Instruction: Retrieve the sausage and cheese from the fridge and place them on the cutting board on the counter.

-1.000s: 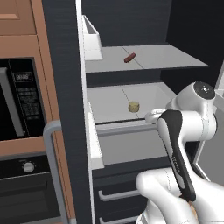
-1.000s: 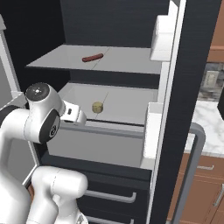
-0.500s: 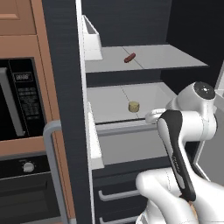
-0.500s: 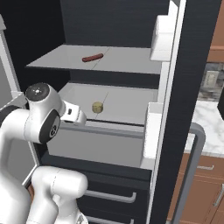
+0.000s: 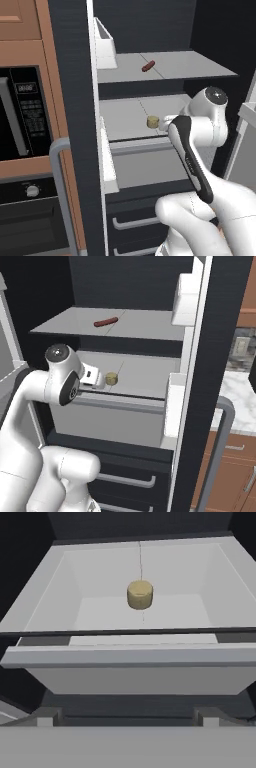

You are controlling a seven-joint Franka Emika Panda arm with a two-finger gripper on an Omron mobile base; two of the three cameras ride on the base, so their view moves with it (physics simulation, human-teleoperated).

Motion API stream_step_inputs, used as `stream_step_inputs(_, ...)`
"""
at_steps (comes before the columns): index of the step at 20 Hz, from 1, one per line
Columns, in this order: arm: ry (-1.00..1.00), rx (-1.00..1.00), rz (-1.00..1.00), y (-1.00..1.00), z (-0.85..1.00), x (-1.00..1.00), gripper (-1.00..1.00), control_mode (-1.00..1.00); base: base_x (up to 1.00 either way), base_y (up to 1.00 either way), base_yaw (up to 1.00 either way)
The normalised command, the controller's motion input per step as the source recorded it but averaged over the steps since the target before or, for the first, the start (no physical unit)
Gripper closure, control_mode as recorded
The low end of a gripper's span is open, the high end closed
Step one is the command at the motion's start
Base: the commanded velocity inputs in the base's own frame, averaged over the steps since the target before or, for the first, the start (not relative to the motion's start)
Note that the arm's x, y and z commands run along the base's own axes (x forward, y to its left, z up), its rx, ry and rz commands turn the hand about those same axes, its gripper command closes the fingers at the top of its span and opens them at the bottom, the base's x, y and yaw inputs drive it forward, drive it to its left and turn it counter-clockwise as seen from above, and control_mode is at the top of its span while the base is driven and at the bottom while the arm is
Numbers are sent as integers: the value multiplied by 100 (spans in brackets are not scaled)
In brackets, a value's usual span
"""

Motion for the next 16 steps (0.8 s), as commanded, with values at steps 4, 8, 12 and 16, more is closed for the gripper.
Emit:
stream_step_inputs(4,-3,-3,0,-6,-21,6,-100,-100,0,0,0)
stream_step_inputs(8,-15,-5,0,-2,-51,15,-100,-100,0,0,0)
stream_step_inputs(12,-16,0,0,0,-32,40,-100,-100,0,0,0)
stream_step_inputs(16,-14,0,0,0,-6,43,-100,-100,0,0,0)
